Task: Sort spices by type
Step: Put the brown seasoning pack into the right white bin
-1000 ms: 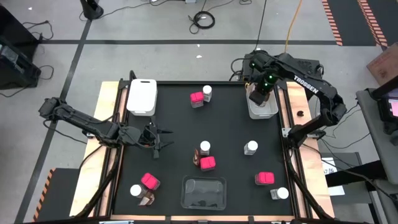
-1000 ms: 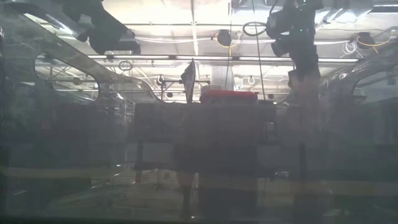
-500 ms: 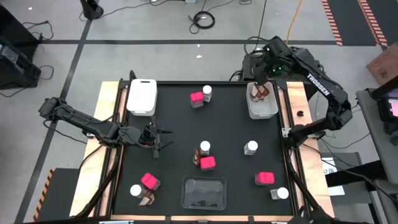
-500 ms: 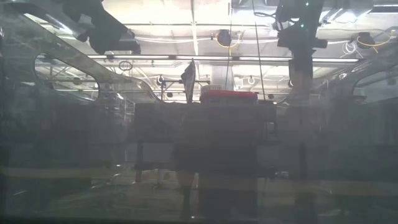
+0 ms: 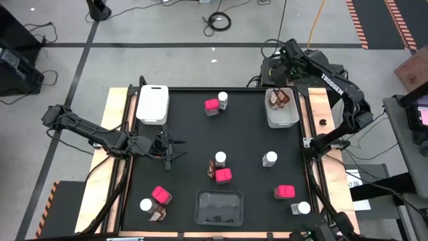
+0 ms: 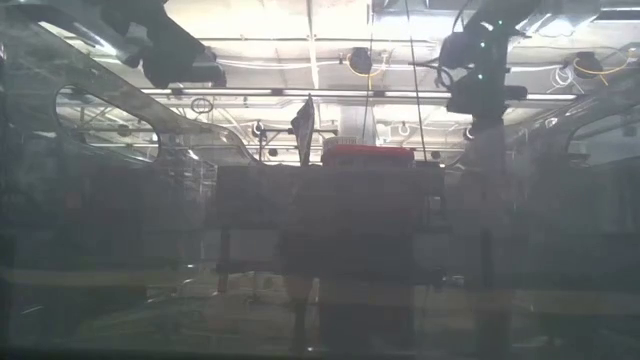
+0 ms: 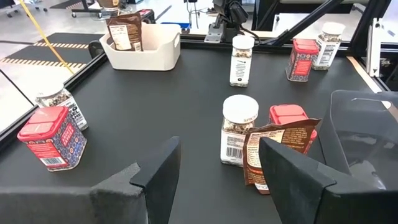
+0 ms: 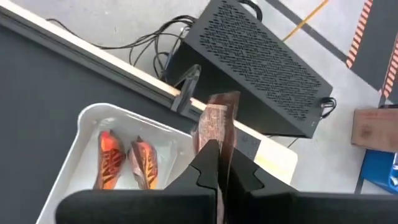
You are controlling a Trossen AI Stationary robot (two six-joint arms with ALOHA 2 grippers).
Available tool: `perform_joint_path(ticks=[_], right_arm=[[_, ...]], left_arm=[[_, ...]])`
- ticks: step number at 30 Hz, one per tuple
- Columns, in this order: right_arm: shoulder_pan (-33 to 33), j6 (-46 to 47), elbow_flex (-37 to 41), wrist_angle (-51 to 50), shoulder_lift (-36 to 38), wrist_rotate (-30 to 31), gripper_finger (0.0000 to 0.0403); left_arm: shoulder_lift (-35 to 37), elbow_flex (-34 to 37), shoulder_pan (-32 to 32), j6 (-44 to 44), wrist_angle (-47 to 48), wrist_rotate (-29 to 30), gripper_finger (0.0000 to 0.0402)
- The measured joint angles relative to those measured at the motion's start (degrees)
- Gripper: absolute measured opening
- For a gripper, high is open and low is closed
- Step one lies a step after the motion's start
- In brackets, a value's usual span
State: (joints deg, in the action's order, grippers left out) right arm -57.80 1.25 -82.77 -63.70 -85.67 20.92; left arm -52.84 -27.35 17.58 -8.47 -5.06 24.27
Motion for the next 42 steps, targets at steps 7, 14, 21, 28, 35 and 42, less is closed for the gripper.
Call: perform_joint_path(ticks=[7, 14, 21, 28, 35, 42], right_arm=[[-1.1, -0.2, 5.9, 0.7, 0.0, -0.2, 0.0000], [-1.1, -0.4, 11.5, 5.6, 0.0, -3.4, 0.0000], [-1.1, -0.2, 13.3, 5.8, 0.0, -4.8, 0.0000], [-1.1, -0.2, 13.1, 5.8, 0.1, -7.9, 0.0000], [-1.5, 1.4, 12.9, 2.7, 0.2, -7.6, 0.0000], [-1.5, 3.8, 12.9, 2.5, 0.2, -7.6, 0.0000]], left_arm=[[0.0, 0.0, 0.0, 0.0, 0.1, 0.0, 0.0221], [0.0, 0.0, 0.0, 0.2, 0.0, 0.0, 0.0221], [0.0, 0.0, 0.0, -0.1, 0.0, 0.0, 0.0221], [0.0, 0.0, 0.0, 0.0, 0.0, 0.0, 0.0221], [0.0, 0.0, 0.0, 0.0, 0.0, 0.0, 0.0221], [0.0, 0.0, 0.0, -0.1, 0.0, 0.0, 0.0221]])
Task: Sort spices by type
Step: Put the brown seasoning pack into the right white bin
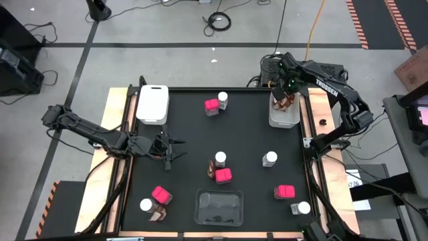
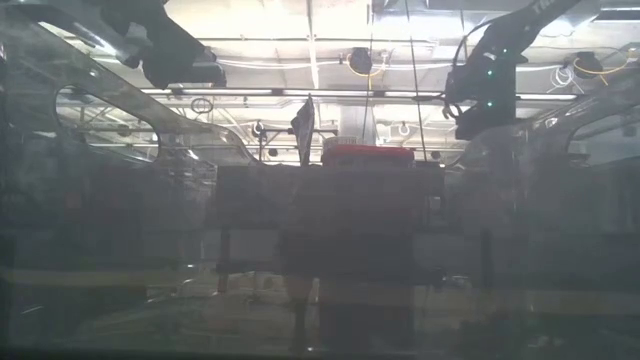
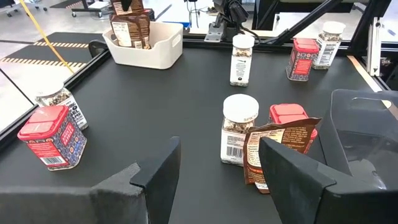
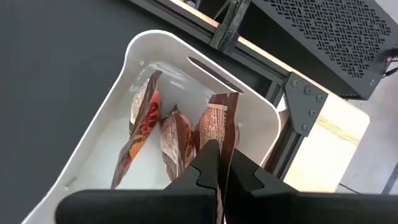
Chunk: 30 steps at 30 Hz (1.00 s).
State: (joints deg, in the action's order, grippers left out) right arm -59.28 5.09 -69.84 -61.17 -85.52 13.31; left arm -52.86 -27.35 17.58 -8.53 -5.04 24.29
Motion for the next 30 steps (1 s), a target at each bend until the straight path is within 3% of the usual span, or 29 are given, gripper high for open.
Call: perform_joint_path(ticks=[16, 30], right_arm=[[0.3, 7.4, 0.3, -1.0, 0.0, -1.5, 0.0000], [3.1, 4.5, 6.5, 4.7, 0.0, 6.8, 0.0000]], left_arm=[[0.0, 0.0, 0.0, -0.2, 0.3, 0.0, 0.0221], [0.0, 0.0, 0.1, -1.8, 2.0, 0.0, 0.0221]])
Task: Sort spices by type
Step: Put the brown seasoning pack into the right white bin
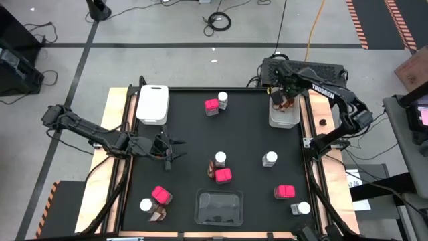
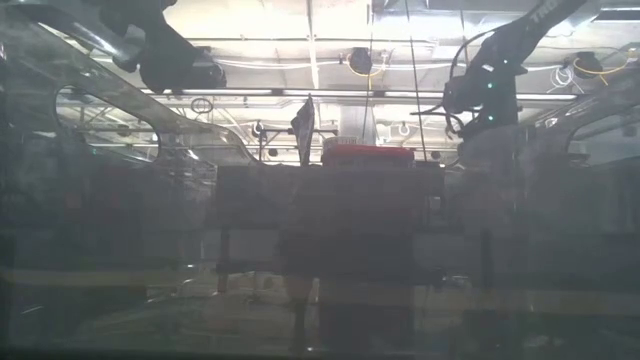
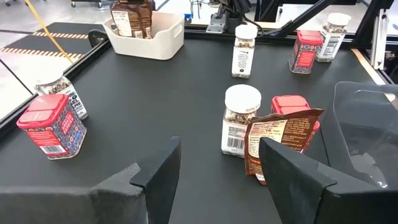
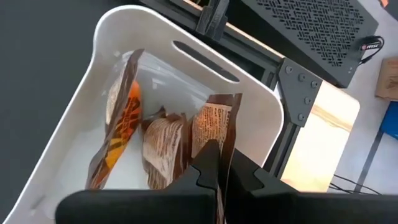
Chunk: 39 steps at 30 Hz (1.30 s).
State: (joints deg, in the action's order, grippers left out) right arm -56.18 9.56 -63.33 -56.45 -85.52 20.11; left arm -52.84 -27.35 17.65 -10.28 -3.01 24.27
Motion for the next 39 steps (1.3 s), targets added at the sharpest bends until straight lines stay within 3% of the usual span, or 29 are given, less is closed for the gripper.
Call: perform_joint_path(ticks=[16, 30, 39], right_arm=[[0.0, -0.6, 0.1, -0.2, 0.0, -0.9, 0.0003], [0.0, -3.1, -0.3, -0.7, 0.0, -0.9, 0.0091], [0.4, -3.4, -10.5, -6.4, 0.0, -0.6, 0.0104]], left_arm=[[0.0, 0.0, 0.0, -1.0, 0.0, -0.1, 0.0221], [0.0, 0.0, 0.0, -1.1, 0.1, -0.2, 0.0221], [0.0, 0.0, 0.0, -1.1, 0.0, -0.2, 0.0221]])
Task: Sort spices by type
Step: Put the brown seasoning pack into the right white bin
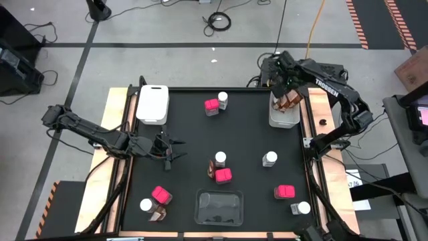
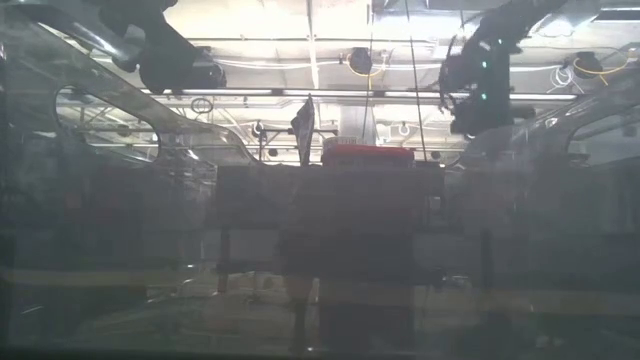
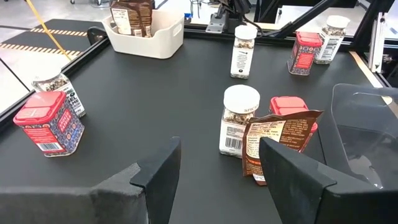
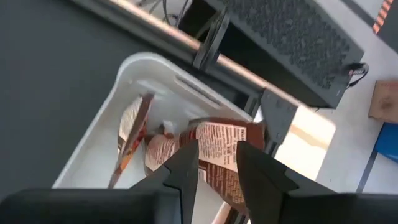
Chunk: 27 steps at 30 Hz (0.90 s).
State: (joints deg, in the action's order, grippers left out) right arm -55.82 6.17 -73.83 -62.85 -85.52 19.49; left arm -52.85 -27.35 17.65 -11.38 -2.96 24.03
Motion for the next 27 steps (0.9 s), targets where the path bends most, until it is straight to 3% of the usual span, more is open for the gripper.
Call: perform_joint_path(ticks=[9, 14, 22, 27], right_arm=[[6.7, 0.0, -10.3, -6.8, 0.0, -1.7, 0.0105], [12.8, 0.1, -11.1, -5.5, 0.0, -7.5, 0.0105], [25.0, 0.6, -11.1, -4.6, 0.0, -9.5, 0.0105], [33.0, -1.2, -11.1, -4.3, 0.0, -11.0, 0.0105]], left_arm=[[0.0, 0.0, 0.0, 0.1, 0.0, 0.0, 0.0221], [0.0, 0.0, 0.0, 0.1, 0.0, 0.0, 0.0221], [0.0, 0.0, 0.0, -0.9, -0.7, 0.0, 0.0221], [0.0, -1.9, 0.4, -4.6, -2.0, -6.7, 0.0221]])
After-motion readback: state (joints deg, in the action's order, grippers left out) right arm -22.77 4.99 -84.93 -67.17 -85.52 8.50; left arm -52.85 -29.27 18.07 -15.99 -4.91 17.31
